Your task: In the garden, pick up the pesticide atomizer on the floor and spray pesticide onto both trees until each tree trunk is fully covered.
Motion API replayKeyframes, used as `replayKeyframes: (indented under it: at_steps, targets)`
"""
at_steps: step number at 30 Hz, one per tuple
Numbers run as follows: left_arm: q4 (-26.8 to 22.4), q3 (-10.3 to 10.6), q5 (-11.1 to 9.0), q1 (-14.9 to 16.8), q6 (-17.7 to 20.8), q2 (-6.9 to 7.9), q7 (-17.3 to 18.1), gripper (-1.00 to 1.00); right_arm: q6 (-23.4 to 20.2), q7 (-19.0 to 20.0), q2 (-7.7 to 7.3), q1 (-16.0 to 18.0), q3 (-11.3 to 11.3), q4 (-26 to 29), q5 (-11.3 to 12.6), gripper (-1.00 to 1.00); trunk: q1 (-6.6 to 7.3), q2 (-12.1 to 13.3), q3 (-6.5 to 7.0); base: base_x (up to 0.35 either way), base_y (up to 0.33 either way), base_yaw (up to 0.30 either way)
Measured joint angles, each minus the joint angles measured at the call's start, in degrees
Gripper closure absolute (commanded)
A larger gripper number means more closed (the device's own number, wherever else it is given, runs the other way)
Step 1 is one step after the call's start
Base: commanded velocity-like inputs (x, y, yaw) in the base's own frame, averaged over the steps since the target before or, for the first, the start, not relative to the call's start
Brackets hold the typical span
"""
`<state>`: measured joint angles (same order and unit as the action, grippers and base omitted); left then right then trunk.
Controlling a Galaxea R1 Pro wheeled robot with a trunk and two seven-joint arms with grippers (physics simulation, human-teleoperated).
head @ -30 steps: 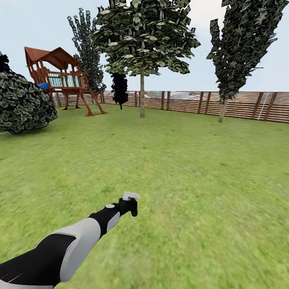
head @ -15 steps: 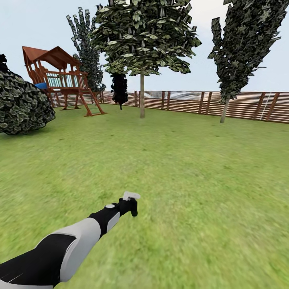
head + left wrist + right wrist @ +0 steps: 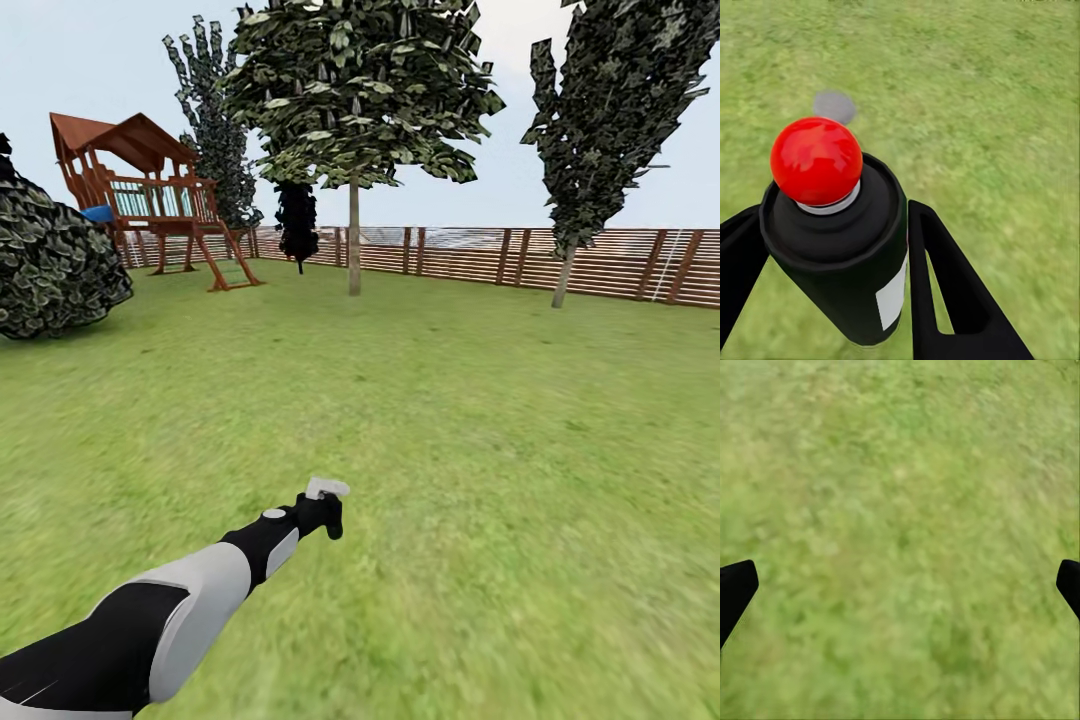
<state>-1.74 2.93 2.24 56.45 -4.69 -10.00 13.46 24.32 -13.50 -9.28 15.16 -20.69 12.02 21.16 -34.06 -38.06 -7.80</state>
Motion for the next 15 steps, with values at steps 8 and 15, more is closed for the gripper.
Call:
replayKeyframes:
  at_steps: [8, 15]
  targets:
    - [-0.02, -0.07, 0.0, 0.01, 0.0, 0.0, 0.0, 1.0, -0.03, 0.0, 0.01, 0.0, 0.0, -0.08, 0.0, -1.0, 0.0, 0.0, 0.0, 0.35, 0.0, 0.0]
    - [-0.01, -0.08, 0.0, 0.02, 0.0, 0.0, 0.0, 1.0, 0.0, 0.0, 0.0, 0.0, 0.0, -0.08, 0.0, -1.0, 0.0, 0.0, 0.0, 0.35, 0.0, 0.0]
